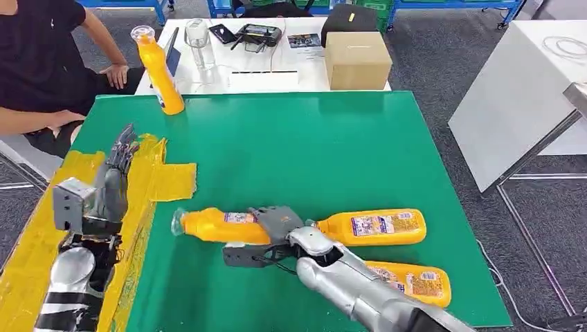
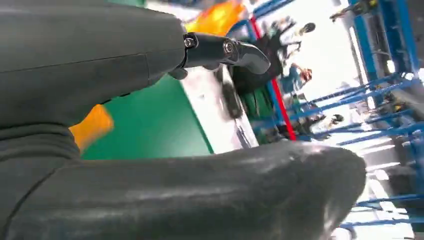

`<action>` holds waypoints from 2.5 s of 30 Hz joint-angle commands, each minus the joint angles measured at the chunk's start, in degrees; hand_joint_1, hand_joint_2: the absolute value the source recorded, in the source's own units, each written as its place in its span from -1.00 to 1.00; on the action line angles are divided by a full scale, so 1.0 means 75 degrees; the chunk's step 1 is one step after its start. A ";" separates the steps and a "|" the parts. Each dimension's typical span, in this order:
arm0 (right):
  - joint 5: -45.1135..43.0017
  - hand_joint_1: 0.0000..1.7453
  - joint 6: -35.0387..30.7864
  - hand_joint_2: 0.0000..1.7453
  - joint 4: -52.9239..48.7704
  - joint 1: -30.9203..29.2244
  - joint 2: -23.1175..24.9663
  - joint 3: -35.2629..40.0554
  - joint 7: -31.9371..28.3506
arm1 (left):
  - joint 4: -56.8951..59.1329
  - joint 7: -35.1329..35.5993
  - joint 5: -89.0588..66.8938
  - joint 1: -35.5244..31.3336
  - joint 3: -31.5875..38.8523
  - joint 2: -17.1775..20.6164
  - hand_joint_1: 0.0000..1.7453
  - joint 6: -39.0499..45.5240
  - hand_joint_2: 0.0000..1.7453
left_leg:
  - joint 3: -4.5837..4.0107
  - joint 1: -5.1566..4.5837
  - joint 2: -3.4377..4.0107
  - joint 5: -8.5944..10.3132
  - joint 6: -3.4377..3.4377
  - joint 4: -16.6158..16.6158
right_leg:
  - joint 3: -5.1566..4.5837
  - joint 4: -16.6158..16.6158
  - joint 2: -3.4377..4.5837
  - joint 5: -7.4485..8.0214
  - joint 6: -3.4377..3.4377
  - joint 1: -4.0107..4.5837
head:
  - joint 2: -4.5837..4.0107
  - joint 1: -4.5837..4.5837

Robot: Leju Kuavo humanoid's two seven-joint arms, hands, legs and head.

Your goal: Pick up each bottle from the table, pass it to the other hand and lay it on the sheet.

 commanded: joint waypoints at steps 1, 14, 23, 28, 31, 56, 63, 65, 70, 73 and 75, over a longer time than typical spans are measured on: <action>-0.0512 1.00 -0.0427 1.00 -0.3291 0.1833 -0.0996 -0.1933 -0.0144 | -0.1537 0.0069 0.0724 0.1286 0.0550 -0.0712 -1.00 0.0048 -1.00 | -0.0022 -0.0005 -0.0006 -0.0008 0.0009 0.0004 | -0.0015 -0.0002 -0.0004 -0.0005 0.0004 -0.0005 | 0.0000 -0.0003; -0.1415 1.00 -0.1369 1.00 -0.5654 0.3679 -0.0890 -0.3047 -0.1700 | -0.2525 0.0658 0.2693 0.2795 -0.0771 -0.1359 -1.00 0.0115 1.00 | -0.0082 -0.0017 -0.0019 -0.0011 0.0009 0.0003 | -0.0075 -0.0002 -0.0012 -0.0009 0.0006 -0.0016 | 0.0000 0.0000; -0.1288 1.00 -0.1307 1.00 -0.5661 0.3571 -0.0831 -0.2511 -0.1807 | -0.2671 0.0621 0.2856 0.3118 -0.1588 -0.1340 -1.00 0.0243 1.00 | -0.0084 -0.0016 -0.0009 -0.0006 0.0003 -0.0001 | -0.0084 -0.0003 -0.0004 -0.0002 0.0001 -0.0014 | 0.0000 -0.0003; -0.1231 1.00 -0.1193 1.00 -0.5571 0.3462 -0.0884 -0.2326 -0.1789 | -0.2641 0.0689 0.2983 0.3125 -0.1707 -0.1286 -1.00 0.0203 1.00 | -0.0082 -0.0013 -0.0008 -0.0005 0.0003 -0.0003 | -0.0082 -0.0005 -0.0003 -0.0001 0.0000 -0.0012 | 0.0000 -0.0003; -0.1166 1.00 -0.1057 1.00 -0.5409 0.3325 -0.0835 -0.2087 -0.1760 | -0.2610 0.0682 0.2997 0.3148 -0.1854 -0.1284 -1.00 0.0211 1.00 | -0.0073 -0.0016 0.0000 -0.0008 0.0005 -0.0005 | -0.0076 -0.0005 0.0005 -0.0002 0.0001 -0.0015 | 0.0000 -0.0003; -0.0908 1.00 -0.0505 1.00 -0.4634 0.2633 -0.0790 -0.0976 -0.1391 | -0.2621 0.0885 0.3470 0.3316 -0.2432 -0.0931 -1.00 0.0036 1.00 | -0.0076 -0.0017 0.0000 -0.0003 0.0003 -0.0011 | -0.0077 -0.0006 0.0006 0.0002 0.0000 -0.0014 | 0.0000 -0.0003; -0.0807 1.00 -0.0296 1.00 -0.4584 0.2506 -0.0812 -0.0753 -0.1323 | -0.2555 0.0881 0.3499 0.3321 -0.2439 -0.0894 -1.00 0.0016 1.00 | -0.0078 -0.0018 0.0001 -0.0004 0.0003 -0.0009 | -0.0080 -0.0004 0.0006 0.0001 0.0000 -0.0015 | 0.0000 -0.0003; -0.0807 1.00 -0.0296 1.00 -0.4584 0.2506 -0.0812 -0.0753 -0.1323 | -0.2555 0.0881 0.3499 0.3321 -0.2439 -0.0894 -1.00 0.0016 1.00 | -0.0075 -0.0016 0.0001 -0.0004 0.0003 -0.0010 | -0.0076 -0.0007 0.0006 0.0001 0.0000 -0.0014 | 0.0000 -0.0006; -0.0781 1.00 -0.0179 1.00 -0.4549 0.2435 -0.0821 -0.0627 -0.1288 | -0.2525 0.0887 0.3518 0.3301 -0.2405 -0.0899 -1.00 0.0011 1.00 | -0.0075 -0.0017 0.0002 -0.0005 0.0004 -0.0010 | -0.0077 -0.0005 0.0007 0.0001 0.0001 -0.0015 | 0.0000 -0.0003; -0.0767 1.00 0.0066 1.00 -0.4465 0.2308 -0.0832 -0.0347 -0.1263 | -0.2498 0.0858 0.3514 0.3297 -0.2309 -0.0902 -1.00 -0.0015 1.00 | -0.0077 -0.0016 0.0000 -0.0004 0.0003 -0.0009 | -0.0077 -0.0005 0.0004 0.0001 0.0000 -0.0014 | 0.0000 -0.0003; -0.0828 1.00 0.0234 1.00 -0.4435 0.2253 -0.0830 -0.0165 -0.1304 | -0.2457 0.0827 0.3492 0.3265 -0.2188 -0.0929 -1.00 -0.0011 1.00 | -0.0069 -0.0016 0.0007 -0.0004 0.0003 -0.0012 | -0.0073 -0.0007 0.0013 0.0003 -0.0001 -0.0014 | 0.0000 -0.0006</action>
